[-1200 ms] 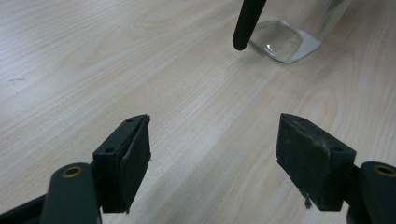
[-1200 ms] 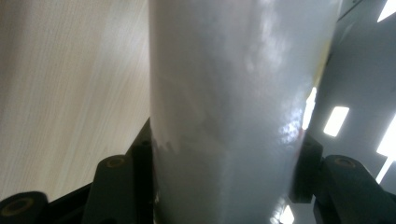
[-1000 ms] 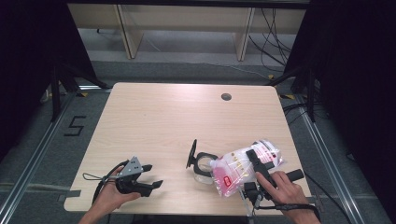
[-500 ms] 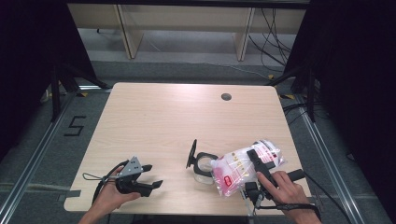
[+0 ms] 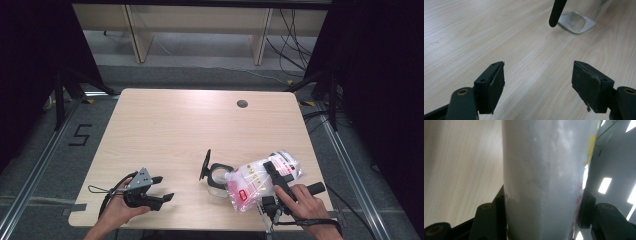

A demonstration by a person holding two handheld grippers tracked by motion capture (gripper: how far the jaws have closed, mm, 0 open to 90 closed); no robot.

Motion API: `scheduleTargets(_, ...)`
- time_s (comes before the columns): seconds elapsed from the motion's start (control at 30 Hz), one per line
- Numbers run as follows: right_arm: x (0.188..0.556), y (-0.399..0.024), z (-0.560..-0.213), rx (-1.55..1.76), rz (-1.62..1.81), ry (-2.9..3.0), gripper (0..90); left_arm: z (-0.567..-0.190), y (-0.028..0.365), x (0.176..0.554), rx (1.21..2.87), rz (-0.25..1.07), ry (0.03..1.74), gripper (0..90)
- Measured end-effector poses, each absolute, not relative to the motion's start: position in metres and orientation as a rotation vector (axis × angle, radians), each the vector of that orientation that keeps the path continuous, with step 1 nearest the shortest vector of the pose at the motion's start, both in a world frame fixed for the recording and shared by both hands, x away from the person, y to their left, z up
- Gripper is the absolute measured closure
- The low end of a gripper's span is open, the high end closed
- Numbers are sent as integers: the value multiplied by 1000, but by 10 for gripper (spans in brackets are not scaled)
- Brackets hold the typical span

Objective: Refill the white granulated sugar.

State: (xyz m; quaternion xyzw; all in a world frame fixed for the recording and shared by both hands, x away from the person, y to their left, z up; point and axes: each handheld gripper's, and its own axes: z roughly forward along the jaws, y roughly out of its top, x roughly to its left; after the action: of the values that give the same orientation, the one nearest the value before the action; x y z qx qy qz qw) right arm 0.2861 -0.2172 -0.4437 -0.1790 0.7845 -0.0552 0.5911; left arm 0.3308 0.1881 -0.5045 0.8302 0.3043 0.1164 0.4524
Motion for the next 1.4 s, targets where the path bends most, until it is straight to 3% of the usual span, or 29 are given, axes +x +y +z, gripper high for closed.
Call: scheduleTargets(1.4,288,-213,-437,-512,-152,1808,466,-505,190,331,2053,290,764,262)
